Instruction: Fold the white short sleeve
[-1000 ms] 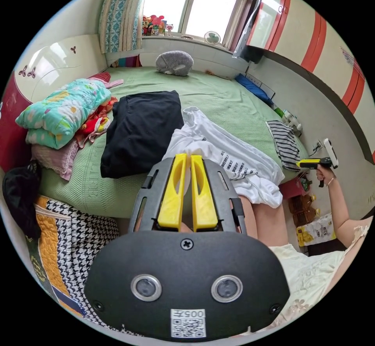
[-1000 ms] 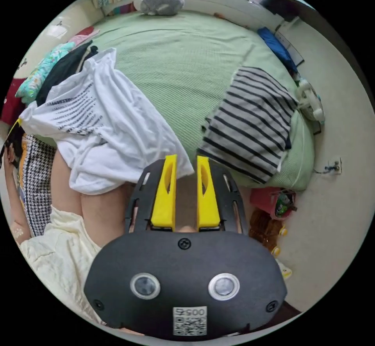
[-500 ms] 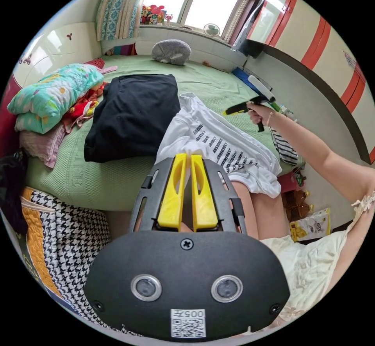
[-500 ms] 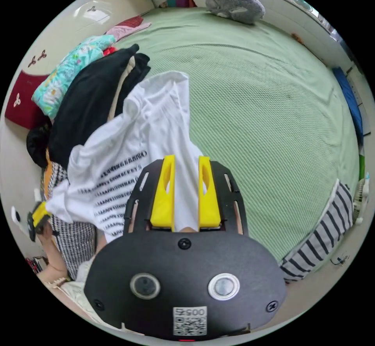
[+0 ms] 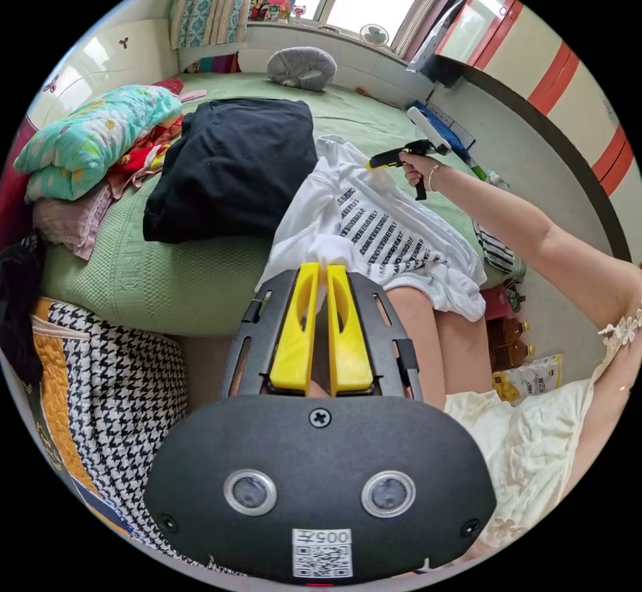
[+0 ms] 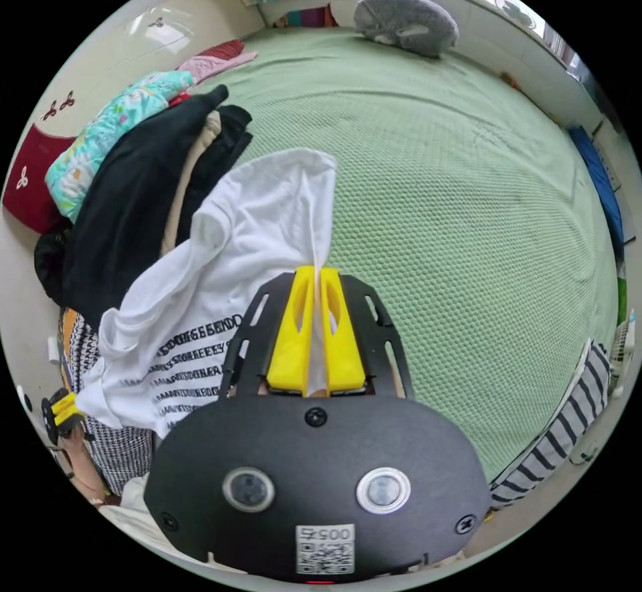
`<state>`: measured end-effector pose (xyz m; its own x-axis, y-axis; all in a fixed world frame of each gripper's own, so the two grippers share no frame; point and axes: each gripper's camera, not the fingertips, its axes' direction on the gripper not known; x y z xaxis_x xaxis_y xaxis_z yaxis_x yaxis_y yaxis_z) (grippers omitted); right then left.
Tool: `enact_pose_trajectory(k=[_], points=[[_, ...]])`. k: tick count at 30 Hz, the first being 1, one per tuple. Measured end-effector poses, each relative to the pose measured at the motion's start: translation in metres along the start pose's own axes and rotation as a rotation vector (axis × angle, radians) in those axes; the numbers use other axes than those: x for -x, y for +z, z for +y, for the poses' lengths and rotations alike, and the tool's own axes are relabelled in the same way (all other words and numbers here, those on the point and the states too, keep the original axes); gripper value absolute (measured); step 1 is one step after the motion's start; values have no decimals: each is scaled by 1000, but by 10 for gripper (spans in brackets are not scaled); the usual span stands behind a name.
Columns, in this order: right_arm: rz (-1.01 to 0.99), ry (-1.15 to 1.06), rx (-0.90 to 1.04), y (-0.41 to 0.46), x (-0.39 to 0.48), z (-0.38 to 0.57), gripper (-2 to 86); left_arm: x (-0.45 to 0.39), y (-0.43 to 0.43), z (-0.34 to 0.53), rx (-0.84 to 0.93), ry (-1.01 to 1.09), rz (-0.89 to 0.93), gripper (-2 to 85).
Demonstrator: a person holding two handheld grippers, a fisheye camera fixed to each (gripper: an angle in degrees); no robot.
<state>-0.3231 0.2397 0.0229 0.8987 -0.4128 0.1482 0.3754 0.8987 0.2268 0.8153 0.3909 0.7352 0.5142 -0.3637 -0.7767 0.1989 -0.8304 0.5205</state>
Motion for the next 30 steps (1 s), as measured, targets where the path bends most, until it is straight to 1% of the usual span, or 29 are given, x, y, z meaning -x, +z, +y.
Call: enact_pose_trajectory(k=[3,7,11,14,16,19,20,22,24,25,26,30], points=[[21,44,-57,-35,-18,9,-16,-21,7,-22,-35,80,-42,26],[129,110,-138,-91,-53,20,-16,-44,17,-74,-86,149,-98,26],[198,165,-212,-139,-85,25,-16,-44,42,-132,-112,158,-109,25],[298,184,-233,-167,-103,15,-16,-41,70,-196,-106,140,-148,25],[413,181,-256,-185,-113,-1,-16,-39,94,-253,-105,95,-154,25],[455,230,-319,-203,-128,-24,-12,-45,122,-317,-121,67,-171,29],[455,244,-323,-203,-130,-29,-11,-46,130,-328,-119,55,-173,31],[436,276,-278,-188,-140,-43,-1,-49,163,-358,-71,-37,-226,39],[401,284,-227,-165,-145,-44,12,-53,187,-362,-87,-75,-246,35],[381,272,-201,-147,-145,-40,18,-55,203,-358,-86,-83,-224,38],[371,261,-190,-138,-145,-37,21,-56,212,-355,-77,-77,-210,40],[345,154,-59,-72,-136,11,20,-78,265,-315,16,74,-141,57]])
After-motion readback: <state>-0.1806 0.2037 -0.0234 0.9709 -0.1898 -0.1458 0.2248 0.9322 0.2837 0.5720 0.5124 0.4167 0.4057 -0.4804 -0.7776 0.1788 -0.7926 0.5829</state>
